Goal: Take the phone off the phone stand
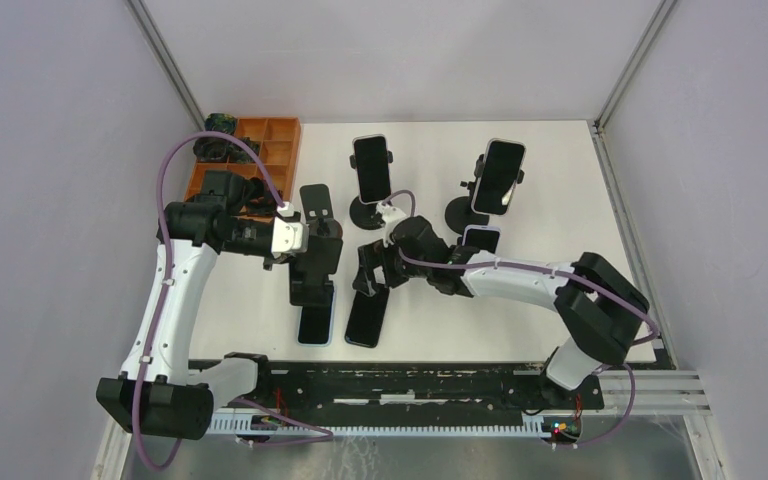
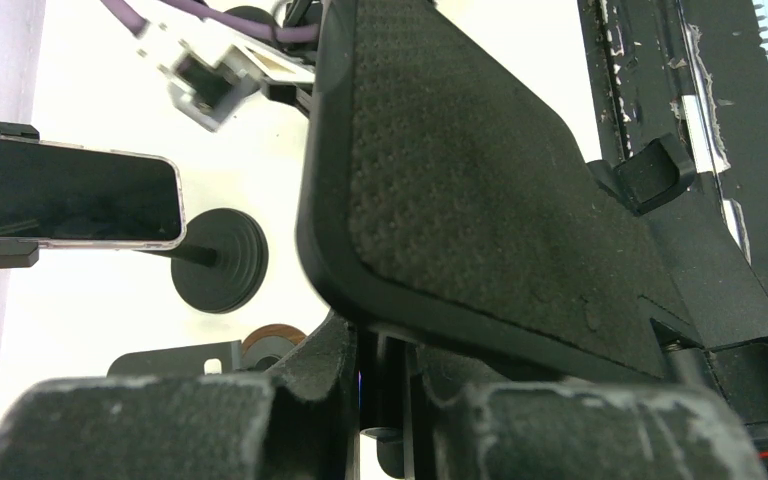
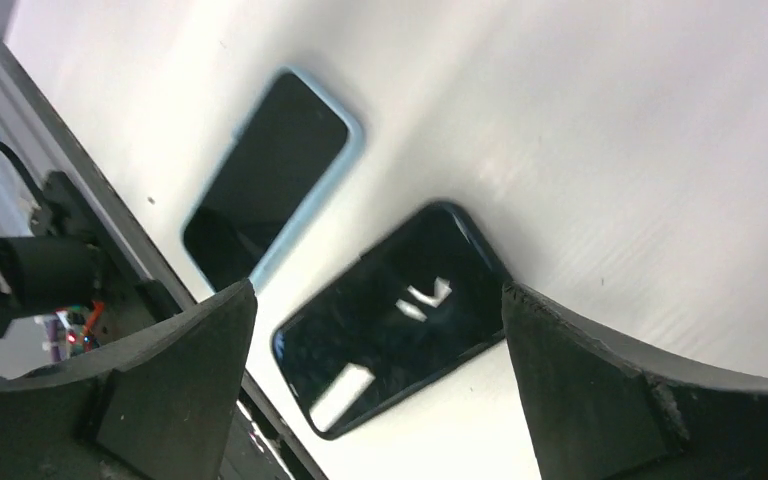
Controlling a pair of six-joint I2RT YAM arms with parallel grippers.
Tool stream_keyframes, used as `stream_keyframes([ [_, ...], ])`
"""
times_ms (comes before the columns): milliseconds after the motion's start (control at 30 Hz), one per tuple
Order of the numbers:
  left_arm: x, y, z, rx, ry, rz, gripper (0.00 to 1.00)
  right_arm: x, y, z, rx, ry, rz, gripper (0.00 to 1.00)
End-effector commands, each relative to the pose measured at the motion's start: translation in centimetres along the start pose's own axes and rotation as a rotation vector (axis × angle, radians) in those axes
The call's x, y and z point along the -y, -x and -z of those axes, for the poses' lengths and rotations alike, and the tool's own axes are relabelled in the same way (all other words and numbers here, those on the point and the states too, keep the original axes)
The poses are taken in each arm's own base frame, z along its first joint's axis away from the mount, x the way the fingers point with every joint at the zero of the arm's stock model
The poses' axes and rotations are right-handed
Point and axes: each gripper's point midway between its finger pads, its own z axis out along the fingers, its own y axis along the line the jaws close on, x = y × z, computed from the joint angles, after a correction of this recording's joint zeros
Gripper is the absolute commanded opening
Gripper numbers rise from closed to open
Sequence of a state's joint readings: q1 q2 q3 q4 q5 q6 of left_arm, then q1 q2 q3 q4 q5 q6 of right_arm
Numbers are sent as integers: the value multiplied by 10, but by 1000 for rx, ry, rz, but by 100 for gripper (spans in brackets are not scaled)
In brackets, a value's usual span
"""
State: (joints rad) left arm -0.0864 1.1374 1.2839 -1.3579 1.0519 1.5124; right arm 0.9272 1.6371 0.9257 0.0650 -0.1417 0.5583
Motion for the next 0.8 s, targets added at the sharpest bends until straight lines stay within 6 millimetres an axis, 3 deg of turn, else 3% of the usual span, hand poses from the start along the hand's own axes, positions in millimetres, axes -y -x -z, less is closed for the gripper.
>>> stream_keyframes([
  [0,0,14,0,57,2,-7,2,-17,51,21,128,-4,77,98],
  [133,1,13,-1,60,-2,-1,2,-48,70,49,201,118,101,98],
  [267,0,14,-1,65,-2,-8,2,-89,87,96,294,311,142,98],
  [500,3,19,-2,98,-5,-45,4,-146,93,167,471,684,83,92],
  [600,6,19,-3,105,-10,-58,6,-162,102,177,515,766,62,86],
  [767,10,18,-3,108,-15,-57,9,-185,111,167,491,822,59,78],
])
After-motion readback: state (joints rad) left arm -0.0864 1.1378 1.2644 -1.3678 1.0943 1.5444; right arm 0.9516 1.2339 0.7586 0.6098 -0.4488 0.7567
